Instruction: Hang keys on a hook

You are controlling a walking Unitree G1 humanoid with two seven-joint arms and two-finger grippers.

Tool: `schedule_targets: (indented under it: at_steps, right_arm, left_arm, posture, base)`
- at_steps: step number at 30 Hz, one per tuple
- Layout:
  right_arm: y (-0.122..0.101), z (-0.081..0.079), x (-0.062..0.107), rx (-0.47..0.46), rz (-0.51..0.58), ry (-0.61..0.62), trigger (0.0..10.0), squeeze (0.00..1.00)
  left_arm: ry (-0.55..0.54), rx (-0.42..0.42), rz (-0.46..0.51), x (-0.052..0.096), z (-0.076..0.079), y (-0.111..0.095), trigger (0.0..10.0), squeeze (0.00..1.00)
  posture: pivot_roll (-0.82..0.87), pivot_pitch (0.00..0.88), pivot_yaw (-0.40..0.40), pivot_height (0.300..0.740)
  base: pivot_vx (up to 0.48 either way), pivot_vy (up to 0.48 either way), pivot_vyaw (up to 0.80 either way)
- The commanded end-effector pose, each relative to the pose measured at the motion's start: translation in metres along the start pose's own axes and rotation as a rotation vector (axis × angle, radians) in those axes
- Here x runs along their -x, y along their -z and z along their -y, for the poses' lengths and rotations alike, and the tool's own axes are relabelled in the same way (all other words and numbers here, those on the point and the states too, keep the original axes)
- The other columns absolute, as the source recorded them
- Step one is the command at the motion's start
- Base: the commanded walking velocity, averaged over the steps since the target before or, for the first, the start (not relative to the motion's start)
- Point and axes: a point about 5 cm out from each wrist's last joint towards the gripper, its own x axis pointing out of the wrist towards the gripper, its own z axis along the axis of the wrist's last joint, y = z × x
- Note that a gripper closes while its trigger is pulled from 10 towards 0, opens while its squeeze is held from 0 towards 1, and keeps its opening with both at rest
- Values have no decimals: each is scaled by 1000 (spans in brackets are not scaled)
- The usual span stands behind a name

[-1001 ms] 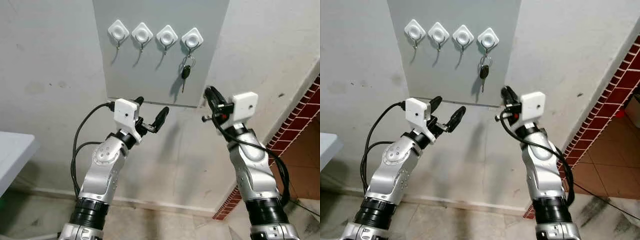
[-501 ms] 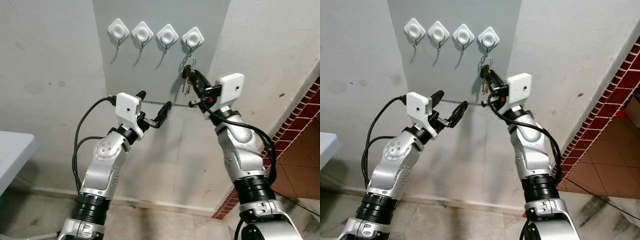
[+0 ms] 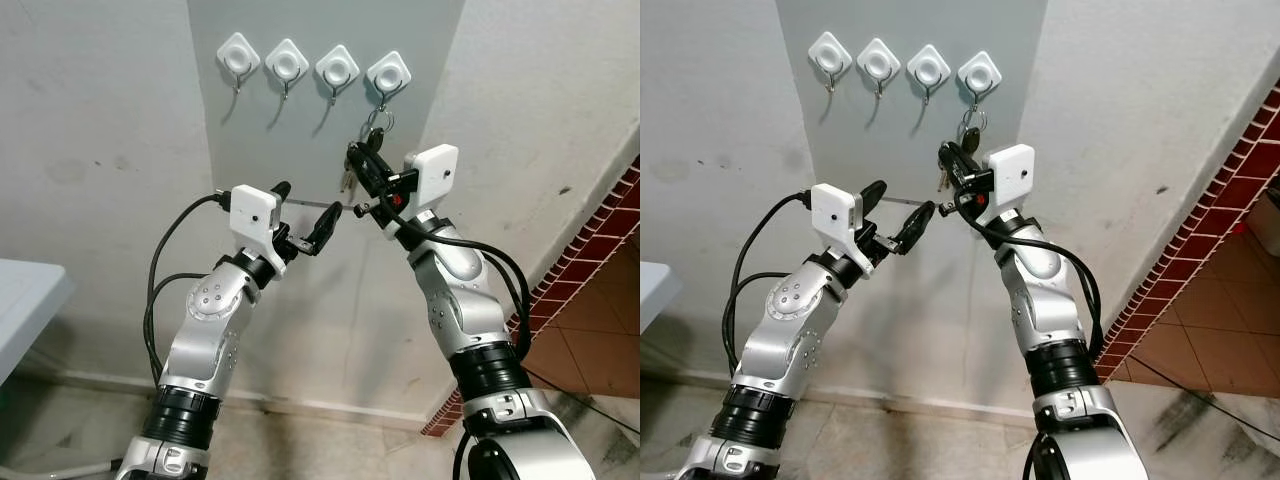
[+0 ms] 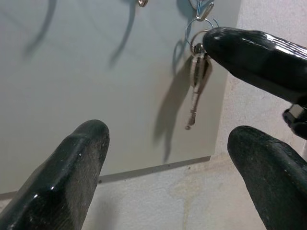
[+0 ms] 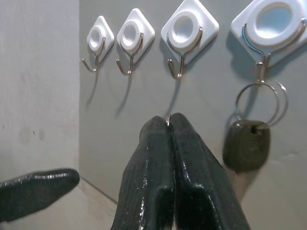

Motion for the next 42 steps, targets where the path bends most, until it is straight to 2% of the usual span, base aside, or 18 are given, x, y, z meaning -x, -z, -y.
schedule_targets:
  at_steps: [1,16,25,30,42]
  right_arm:
    - [-7,1,-6,-14,25,-3,10000,0]
    - [-15,2,-34,-85,62,28,10000,0]
    - [-16,1,-36,-86,68,21,10000,0]
    - [-26,1,-45,-94,105,-13,10000,0]
    - [-30,-2,-50,-96,129,-56,10000,0]
  left_arm:
    - [9,-17,23,-5,0,-9,10000,0]
    - [6,-10,25,-4,0,-9,10000,0]
    - [6,-10,24,-4,1,-9,10000,0]
    - [2,-8,21,-2,1,-9,10000,0]
    - [4,-4,20,-3,2,-9,10000,0]
  posture:
    - [-11,0,-60,740]
    - [-6,0,-62,740]
    - [-2,0,-64,740]
    - [2,0,-66,740]
    - [2,0,-63,740]
  base:
    - [0,0,0]
    - [0,0,0]
    - [0,0,0]
    - [0,0,0]
    - [0,0,0]
